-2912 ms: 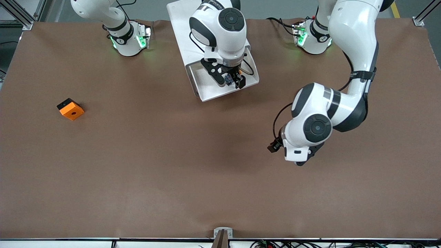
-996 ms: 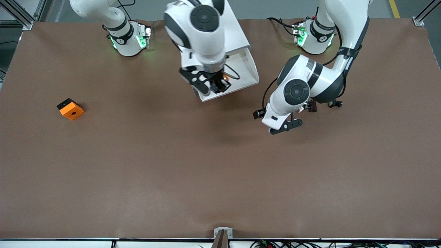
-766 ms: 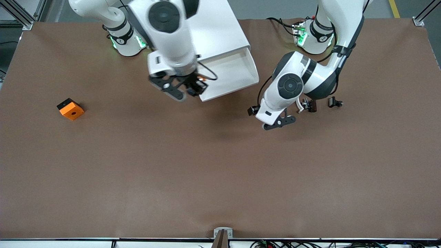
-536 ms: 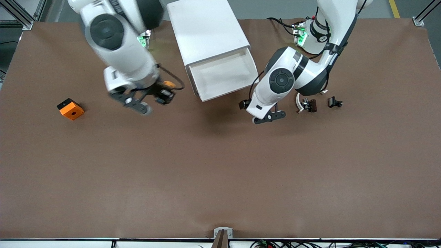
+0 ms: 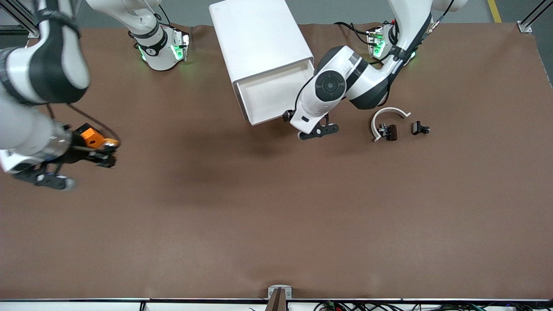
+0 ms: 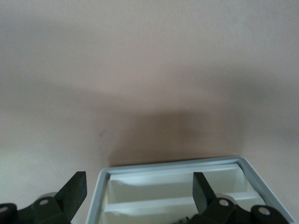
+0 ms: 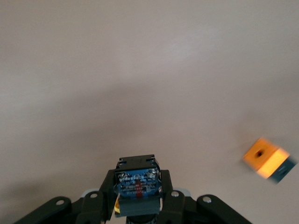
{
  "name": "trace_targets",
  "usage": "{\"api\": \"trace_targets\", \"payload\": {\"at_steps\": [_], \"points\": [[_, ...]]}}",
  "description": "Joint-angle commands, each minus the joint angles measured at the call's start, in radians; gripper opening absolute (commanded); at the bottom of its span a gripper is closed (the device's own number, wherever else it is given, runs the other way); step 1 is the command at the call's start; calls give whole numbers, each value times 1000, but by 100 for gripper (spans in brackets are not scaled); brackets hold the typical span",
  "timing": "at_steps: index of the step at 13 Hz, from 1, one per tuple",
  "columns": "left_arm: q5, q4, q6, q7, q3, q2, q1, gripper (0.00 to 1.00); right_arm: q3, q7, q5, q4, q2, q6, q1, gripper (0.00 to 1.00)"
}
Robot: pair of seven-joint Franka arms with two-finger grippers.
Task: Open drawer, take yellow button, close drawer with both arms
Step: 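Close the drawer with the left gripper while the right gripper moves the button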
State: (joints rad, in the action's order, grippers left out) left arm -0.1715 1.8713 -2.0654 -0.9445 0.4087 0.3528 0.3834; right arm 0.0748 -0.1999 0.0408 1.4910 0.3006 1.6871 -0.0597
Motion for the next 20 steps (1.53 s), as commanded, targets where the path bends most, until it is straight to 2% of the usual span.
{"api": "trace_targets", "payload": {"at_steps": [1, 4, 9, 12, 18, 20], "points": [[-14, 11, -2, -49, 44, -18, -3, 100, -27, 140, -12, -11, 84, 66, 116, 0], [-17, 5, -10, -56, 53, -2, 6, 100, -27, 264, -15, -14, 172, 176, 197, 0], [-19, 5, -7, -97, 97, 8, 18, 100, -27, 316, -42, -6, 302, 324, 277, 0], [-19, -1, -9, -138, 110, 37, 46, 100, -29, 413, -38, -6, 359, 413, 331, 0], [-19, -4, -4, -206, 131, 52, 78, 100, -35, 418, -22, -3, 406, 465, 319, 0], [-19, -6, -4, -215, 143, 54, 80, 100, -36, 418, -21, 53, 401, 477, 305, 0]]}}
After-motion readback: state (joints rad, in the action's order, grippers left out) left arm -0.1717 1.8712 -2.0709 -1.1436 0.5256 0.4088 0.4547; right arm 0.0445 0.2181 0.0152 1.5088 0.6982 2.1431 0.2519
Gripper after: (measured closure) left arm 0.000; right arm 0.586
